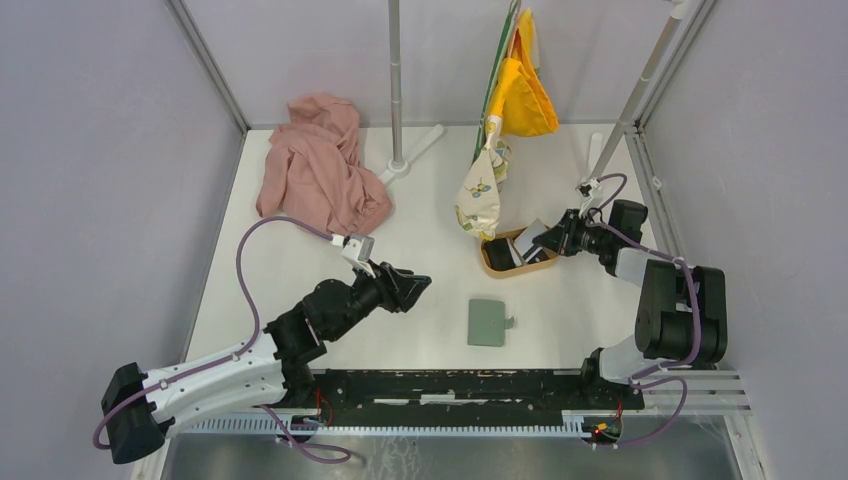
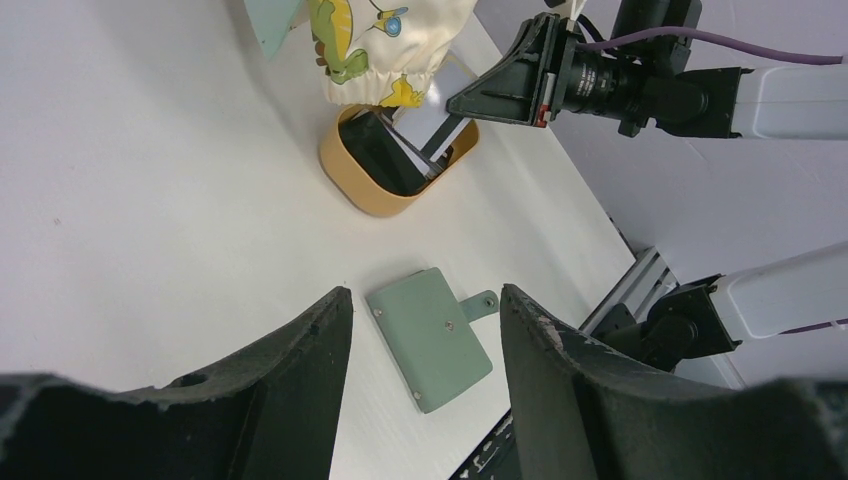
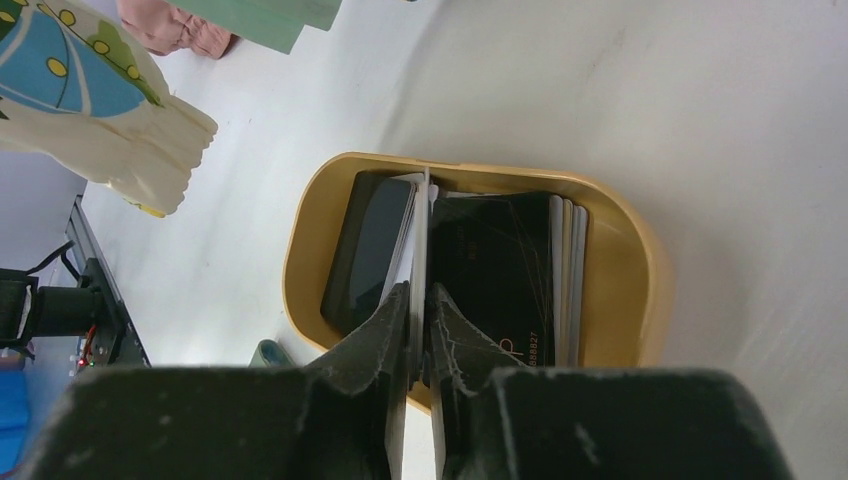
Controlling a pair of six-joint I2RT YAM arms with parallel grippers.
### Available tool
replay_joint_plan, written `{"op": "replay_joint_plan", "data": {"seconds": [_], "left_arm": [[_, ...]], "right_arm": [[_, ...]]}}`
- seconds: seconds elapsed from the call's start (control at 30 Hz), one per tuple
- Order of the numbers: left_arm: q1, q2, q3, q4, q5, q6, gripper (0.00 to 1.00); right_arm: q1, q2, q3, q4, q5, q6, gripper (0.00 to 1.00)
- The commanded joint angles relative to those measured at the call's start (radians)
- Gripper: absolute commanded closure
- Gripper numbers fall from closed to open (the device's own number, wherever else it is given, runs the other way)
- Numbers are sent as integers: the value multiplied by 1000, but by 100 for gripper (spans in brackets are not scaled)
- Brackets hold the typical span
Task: Put the credit cards into the card holder
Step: Pick up the credit card from the storage box.
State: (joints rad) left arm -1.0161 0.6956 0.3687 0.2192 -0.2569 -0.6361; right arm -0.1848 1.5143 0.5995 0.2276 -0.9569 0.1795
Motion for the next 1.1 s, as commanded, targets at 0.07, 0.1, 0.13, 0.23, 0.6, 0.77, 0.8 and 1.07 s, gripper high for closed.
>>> {"op": "replay_joint_plan", "data": {"seconds": [0.07, 0.1, 0.13, 0.23, 0.6, 0.77, 0.8, 1.07], "left_arm": [[-1, 4, 24, 63, 8, -20, 38], [0, 5, 24, 63, 8, -20, 38], [-1, 6, 24, 63, 8, -20, 38], [-2, 3, 22, 63, 8, -20, 38], [0, 3, 23, 62, 8, -19, 38], [-1, 0, 22, 61, 10, -19, 38], [-1, -1, 22, 61, 11, -19, 38], [-1, -18, 18, 54, 10, -19, 38]], "right_arm": [[2, 23, 2, 59, -23, 10, 79], [2, 27, 0, 67, -27, 18, 78], [3, 30, -3, 76, -31, 28, 77], [2, 38, -9, 105, -44, 54, 75], [-25, 20, -13, 177, -96, 127, 69], [-54, 12, -18, 197, -114, 155, 69], [-59, 14, -18, 197, -114, 156, 70], [-89, 17, -11, 158, -73, 120, 70]]}}
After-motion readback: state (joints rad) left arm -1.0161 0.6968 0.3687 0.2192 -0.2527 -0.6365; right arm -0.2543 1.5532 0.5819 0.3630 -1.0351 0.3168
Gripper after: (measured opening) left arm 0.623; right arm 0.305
